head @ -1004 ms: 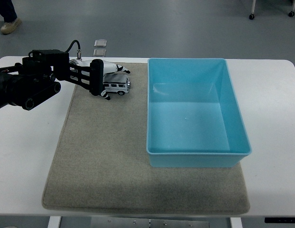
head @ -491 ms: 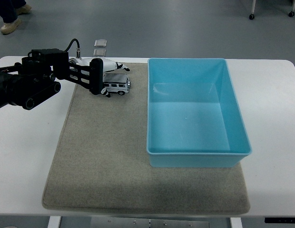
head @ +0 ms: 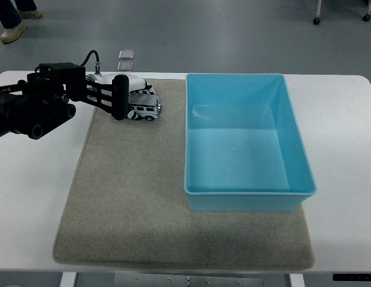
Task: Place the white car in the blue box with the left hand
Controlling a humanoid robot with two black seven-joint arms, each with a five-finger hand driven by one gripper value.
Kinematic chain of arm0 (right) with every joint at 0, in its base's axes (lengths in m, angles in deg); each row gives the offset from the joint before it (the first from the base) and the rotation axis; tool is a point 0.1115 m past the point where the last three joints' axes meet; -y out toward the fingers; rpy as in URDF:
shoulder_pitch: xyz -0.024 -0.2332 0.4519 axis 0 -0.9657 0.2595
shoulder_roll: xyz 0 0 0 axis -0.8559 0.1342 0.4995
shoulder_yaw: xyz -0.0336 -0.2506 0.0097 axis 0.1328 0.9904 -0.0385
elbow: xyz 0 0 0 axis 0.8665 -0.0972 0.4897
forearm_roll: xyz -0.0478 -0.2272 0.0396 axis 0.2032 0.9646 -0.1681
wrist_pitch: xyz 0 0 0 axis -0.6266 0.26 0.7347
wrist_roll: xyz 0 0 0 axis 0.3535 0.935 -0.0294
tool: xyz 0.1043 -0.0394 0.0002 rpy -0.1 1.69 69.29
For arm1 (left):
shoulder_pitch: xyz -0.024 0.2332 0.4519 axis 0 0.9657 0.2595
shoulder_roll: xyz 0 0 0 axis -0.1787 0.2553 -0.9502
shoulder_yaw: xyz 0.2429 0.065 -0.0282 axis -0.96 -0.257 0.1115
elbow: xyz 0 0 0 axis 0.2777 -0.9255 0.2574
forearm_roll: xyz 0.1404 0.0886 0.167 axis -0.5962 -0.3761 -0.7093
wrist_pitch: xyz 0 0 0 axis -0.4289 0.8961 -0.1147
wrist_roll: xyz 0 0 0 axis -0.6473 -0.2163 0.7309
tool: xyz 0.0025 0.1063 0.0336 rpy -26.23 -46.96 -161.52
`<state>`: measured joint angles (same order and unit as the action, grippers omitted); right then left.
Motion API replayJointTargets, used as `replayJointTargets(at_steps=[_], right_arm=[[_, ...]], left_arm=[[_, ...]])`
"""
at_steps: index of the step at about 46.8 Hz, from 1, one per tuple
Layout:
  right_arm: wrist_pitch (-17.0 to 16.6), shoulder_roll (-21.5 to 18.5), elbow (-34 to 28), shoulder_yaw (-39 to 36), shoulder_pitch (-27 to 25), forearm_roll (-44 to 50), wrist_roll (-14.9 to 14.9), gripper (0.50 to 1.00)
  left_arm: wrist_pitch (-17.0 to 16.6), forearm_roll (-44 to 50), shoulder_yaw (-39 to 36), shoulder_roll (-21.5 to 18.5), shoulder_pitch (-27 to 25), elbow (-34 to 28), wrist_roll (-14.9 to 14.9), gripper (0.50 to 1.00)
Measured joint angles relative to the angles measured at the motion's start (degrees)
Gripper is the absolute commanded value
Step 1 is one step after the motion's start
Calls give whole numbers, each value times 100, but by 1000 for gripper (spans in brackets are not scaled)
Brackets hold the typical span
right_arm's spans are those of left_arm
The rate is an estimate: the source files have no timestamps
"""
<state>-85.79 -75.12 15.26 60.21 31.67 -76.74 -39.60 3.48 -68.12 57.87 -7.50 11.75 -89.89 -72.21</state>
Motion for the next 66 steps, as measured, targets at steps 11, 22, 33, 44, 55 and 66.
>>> replayJointTargets(at_steps=[11,22,33,44,55,66], right_arm=[[0,0,-1,0,0,0,0,936],[0,0,-1,0,0,0,0,936],[0,0,-1,0,0,0,0,936],[0,0,0,0,0,0,0,936],[0,0,-2,0,0,0,0,936],[0,0,-1,0,0,0,0,936]], left_arm=[[-11,1,0,52,-12,88,0,500],[-21,31,61,55,-78,84,-2,500],[-27,108,93,37,-298,24,-34,500],[-184,132,116,-16,-735,-55,-86,500],[-389,123,199,-72,-1049,-524,-91,500],[-403,116,233,-54,-1224,-796,-88,500]])
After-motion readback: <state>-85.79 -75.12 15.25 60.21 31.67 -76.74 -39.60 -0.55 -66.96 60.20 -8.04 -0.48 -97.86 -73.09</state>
